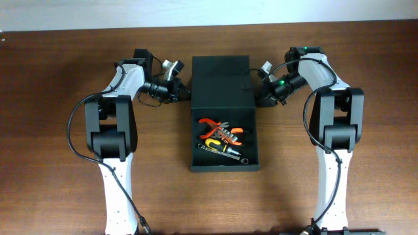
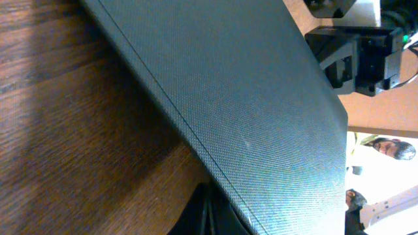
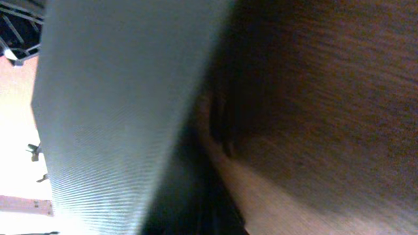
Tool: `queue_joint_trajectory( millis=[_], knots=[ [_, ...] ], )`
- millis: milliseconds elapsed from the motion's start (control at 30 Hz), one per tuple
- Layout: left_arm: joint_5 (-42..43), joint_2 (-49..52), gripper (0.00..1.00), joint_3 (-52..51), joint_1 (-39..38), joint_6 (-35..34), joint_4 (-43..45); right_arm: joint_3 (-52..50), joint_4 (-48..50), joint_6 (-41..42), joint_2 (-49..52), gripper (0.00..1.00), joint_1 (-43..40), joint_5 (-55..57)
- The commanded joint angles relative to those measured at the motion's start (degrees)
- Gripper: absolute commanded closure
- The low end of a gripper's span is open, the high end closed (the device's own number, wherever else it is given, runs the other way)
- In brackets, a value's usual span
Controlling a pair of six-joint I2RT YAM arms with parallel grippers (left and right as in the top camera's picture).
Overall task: Pack container
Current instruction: 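Grip the upright lid edges with both grippers, then swing the lid down over the box with both grippers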
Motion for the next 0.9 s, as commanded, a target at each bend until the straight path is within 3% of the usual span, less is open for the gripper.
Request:
queue_joint_trajectory(
  millis=[0,467,867],
  knots=[
    [2.71,0.35,0.98,0.15,0.15,-0.52,0.2,4.07,-1.22,-2.49,0.31,0.96,0.79,-1.99],
    [7.17,0.33,0.98,7.39,-0.55,-1.42,-0.63,12.94,-5.9,-3.34,0.31,0.96,0.79,-1.97],
    [7.08,0.17,0.98,19.15,-2.78,0.87,-14.53,23.74,-16.37,-5.9,0.17,0.96,0.79,3.3]
  ],
)
